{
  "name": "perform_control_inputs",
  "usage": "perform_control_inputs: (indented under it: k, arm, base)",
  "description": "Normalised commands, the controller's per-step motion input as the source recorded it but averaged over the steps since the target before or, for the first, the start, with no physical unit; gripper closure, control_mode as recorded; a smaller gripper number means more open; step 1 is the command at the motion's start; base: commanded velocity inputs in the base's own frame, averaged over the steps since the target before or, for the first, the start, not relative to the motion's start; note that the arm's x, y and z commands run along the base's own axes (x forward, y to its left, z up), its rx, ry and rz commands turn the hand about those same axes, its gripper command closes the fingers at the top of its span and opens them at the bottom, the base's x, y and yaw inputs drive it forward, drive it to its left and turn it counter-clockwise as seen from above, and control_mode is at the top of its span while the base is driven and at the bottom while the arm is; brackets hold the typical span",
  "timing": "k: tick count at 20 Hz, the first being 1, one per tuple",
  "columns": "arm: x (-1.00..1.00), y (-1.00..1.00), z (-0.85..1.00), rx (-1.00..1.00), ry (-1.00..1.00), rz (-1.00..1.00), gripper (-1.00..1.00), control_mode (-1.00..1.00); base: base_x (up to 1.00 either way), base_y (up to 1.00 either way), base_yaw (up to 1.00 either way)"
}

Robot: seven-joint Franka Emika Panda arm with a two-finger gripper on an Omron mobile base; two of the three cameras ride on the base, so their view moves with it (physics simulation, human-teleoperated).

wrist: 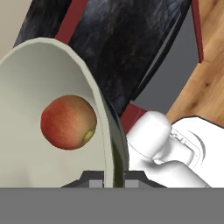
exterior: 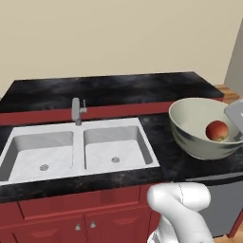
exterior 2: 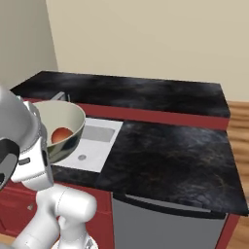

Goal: Pick the apple from the cabinet and place it in the bowl. Then pick the bowl and place it in the sink. Then turn on the sink facuet.

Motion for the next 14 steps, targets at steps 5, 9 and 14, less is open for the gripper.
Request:
perform_control_inputs:
  k: [5, 9, 14]
  arm:
    - [0.00, 0.00, 0.00, 0.00, 0.00, 0.00, 1.00, 1.00]
    - [0.00, 0.00, 0.00, 0.00, 0.00, 0.00, 1.00, 1.00]
    - [0.00, 0.00, 0.00, 0.00, 0.00, 0.00, 1.00, 1.00]
  base:
    - [0.09, 0.48, -0.27]
    - [0.04, 0.42, -0.05]
    - [0.23, 0.02, 0.09]
